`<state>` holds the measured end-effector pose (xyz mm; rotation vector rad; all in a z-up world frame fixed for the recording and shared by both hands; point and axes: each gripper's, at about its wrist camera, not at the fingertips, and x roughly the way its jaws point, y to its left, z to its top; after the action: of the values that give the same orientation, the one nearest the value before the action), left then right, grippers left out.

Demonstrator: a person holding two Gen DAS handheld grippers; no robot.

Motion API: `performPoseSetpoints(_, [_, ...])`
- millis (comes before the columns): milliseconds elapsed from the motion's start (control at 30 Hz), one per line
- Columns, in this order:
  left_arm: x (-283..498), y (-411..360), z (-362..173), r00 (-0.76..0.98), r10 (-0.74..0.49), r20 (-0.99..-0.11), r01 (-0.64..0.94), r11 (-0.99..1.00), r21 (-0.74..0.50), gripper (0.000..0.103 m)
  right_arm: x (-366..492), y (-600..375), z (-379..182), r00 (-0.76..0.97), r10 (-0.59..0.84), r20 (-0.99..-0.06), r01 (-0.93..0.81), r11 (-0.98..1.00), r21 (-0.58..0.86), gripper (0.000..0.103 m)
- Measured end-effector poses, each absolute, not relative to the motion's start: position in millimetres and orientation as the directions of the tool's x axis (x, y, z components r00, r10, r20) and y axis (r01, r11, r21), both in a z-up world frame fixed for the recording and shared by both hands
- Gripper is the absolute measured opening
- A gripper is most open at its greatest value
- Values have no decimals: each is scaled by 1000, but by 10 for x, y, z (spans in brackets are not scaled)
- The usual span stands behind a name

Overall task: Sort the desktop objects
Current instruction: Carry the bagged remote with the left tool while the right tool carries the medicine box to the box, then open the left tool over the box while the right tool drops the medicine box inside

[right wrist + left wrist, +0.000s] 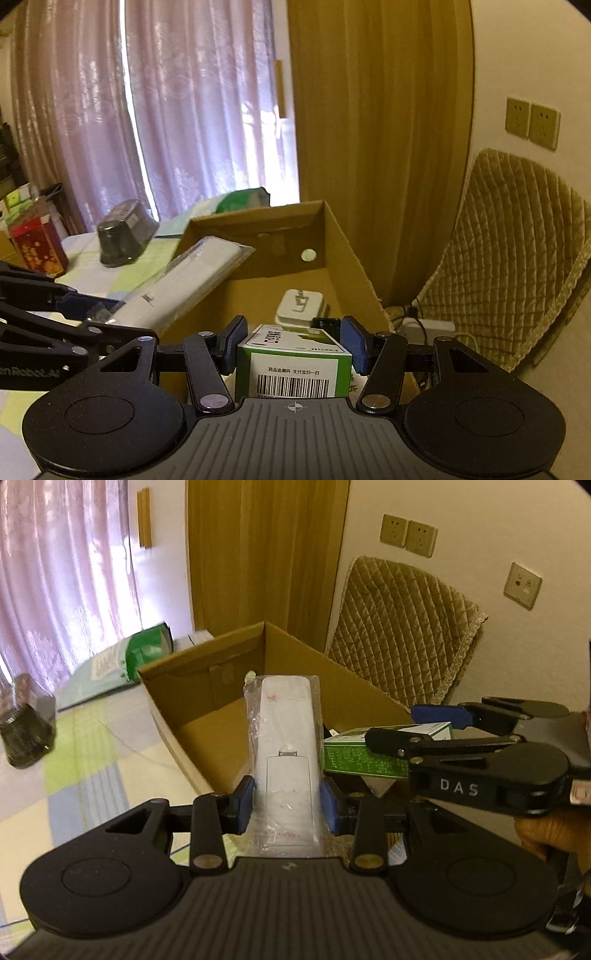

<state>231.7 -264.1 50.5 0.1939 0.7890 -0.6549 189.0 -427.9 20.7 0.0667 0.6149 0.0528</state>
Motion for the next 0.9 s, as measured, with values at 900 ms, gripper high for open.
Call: performPoseSetpoints(900, [2083, -2301, 238, 524, -455, -720, 572, 814, -99, 53, 1782, -4335, -101, 773, 78, -630, -48, 997, 65, 87])
